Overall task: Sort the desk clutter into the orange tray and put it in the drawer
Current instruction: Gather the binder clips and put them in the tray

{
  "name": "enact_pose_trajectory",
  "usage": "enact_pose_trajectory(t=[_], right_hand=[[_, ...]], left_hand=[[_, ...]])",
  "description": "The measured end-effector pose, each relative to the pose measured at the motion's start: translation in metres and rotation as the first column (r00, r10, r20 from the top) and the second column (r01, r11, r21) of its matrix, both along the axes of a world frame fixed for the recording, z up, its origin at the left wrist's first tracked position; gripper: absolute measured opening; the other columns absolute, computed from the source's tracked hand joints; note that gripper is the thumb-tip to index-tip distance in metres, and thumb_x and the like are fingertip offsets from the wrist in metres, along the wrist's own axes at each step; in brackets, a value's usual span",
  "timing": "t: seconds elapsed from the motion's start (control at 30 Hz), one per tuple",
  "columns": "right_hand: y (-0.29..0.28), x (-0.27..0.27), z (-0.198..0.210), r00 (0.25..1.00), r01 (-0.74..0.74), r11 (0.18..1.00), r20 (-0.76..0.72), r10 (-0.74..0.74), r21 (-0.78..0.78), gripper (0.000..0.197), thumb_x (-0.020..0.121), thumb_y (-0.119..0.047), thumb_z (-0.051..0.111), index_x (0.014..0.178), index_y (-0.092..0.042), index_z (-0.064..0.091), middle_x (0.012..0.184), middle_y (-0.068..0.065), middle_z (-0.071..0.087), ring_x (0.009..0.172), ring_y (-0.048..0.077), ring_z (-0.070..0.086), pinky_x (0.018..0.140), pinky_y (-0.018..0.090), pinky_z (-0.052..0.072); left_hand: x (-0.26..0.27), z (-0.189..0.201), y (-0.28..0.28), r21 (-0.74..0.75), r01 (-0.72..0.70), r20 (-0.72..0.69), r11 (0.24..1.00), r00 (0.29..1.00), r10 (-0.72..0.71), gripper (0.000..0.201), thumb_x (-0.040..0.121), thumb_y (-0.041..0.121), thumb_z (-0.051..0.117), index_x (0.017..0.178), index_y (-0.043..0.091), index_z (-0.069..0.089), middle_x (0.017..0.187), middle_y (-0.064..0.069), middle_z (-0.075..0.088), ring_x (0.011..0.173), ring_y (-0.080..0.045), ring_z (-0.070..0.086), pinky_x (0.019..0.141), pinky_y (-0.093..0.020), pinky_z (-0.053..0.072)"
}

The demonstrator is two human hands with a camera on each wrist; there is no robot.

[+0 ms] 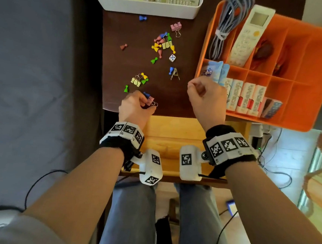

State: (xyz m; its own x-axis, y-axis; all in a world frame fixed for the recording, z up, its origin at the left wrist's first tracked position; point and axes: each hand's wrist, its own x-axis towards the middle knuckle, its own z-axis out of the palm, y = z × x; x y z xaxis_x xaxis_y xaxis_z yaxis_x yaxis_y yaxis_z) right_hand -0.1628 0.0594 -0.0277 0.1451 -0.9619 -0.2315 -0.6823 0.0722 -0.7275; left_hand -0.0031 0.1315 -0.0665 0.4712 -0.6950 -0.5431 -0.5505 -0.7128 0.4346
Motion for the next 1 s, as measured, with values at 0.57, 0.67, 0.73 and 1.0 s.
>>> enact_pose_trajectory(t=[0.57,0.67,0.73,1.0], right_hand=[[0.002,-0.002,0.002,0.999,-0.023,1.0,0.026,0.023,-0.001,0.011,0.086,-0.017,0.058,0.084,-0.013,0.068,0.068,-0.005,0.059,0.063,0.008,0.054,0.061,0.025,0.047],[0.003,-0.002,0.003,1.0,-0.017,1.0,0.026,0.017,0.0,0.011,0.086,-0.017,0.058,0.084,-0.013,0.067,0.069,-0.004,0.06,0.065,0.011,0.055,0.062,0.028,0.048],[0.003,-0.001,0.004,1.0,-0.019,1.0,0.02,0.019,-0.008,0.011,0.087,-0.017,0.058,0.084,-0.012,0.067,0.068,-0.004,0.058,0.064,0.011,0.054,0.062,0.028,0.047],[0.005,0.011,0.009,0.989,-0.097,0.995,0.112,0.094,0.022,0.013,0.09,-0.012,0.054,0.087,-0.007,0.065,0.067,0.003,0.064,0.06,0.016,0.063,0.059,0.036,0.055]], left_hand=[[-0.015,0.004,-0.006,-0.004,-0.014,0.039,1.0,0.999,0.014,0.027,0.086,0.035,0.054,0.084,0.009,0.061,0.084,-0.006,0.064,0.083,-0.028,0.059,0.073,-0.028,0.034],[-0.012,0.0,-0.002,-0.033,0.017,0.018,0.999,1.0,-0.017,0.027,0.091,0.033,0.05,0.085,0.009,0.061,0.086,-0.005,0.065,0.084,-0.027,0.06,0.074,-0.028,0.036],[-0.009,-0.001,0.002,-0.057,0.033,0.01,0.998,0.999,-0.032,0.03,0.092,0.034,0.049,0.086,0.007,0.061,0.088,-0.008,0.066,0.084,-0.028,0.061,0.073,-0.028,0.038],[-0.001,0.003,0.006,-0.159,-0.042,-0.23,0.986,0.973,0.005,0.017,0.092,0.029,0.053,0.081,0.018,0.06,0.076,0.0,0.067,0.064,-0.017,0.066,0.07,-0.033,0.055]])
